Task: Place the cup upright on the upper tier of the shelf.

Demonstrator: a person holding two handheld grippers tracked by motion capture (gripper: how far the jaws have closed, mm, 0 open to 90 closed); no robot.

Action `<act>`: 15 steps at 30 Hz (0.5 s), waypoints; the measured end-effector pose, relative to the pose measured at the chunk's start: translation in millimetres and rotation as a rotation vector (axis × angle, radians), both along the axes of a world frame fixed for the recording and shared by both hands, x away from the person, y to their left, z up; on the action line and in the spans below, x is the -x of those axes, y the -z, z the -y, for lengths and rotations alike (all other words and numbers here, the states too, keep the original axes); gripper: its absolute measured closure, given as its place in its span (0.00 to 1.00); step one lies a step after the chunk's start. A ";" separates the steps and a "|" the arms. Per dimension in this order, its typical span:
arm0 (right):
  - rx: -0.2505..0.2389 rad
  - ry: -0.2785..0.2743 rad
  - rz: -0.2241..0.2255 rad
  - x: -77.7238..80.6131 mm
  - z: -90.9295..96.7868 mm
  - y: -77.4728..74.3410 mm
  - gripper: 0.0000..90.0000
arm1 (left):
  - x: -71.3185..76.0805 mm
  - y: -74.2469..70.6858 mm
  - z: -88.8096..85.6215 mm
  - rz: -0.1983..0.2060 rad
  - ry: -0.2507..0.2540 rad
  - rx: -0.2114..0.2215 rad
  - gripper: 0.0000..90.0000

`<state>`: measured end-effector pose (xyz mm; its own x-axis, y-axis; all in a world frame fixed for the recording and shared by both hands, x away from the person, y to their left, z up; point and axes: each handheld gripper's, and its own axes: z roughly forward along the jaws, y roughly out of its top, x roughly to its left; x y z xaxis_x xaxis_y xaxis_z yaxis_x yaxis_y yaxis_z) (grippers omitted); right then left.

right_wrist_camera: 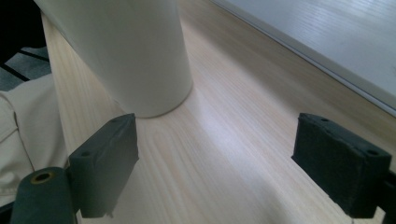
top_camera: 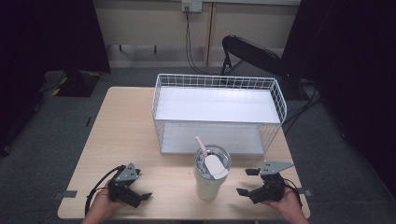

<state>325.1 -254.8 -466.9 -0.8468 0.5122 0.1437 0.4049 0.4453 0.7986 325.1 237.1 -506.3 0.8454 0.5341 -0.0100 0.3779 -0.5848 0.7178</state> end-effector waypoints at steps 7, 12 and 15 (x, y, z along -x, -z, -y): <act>-0.062 -0.032 -0.008 1.3 -9.7 -5.3 0.15 | 0.0 0.0 0.0 0.000 0.000 0.000 0.00; -0.081 -0.061 0.010 3.2 -20.1 -11.0 0.15 | 0.0 0.0 0.0 0.000 0.000 0.000 0.00; -0.110 -0.067 0.015 3.6 -25.9 -14.5 0.15 | 0.0 0.0 0.0 0.000 0.000 0.000 0.00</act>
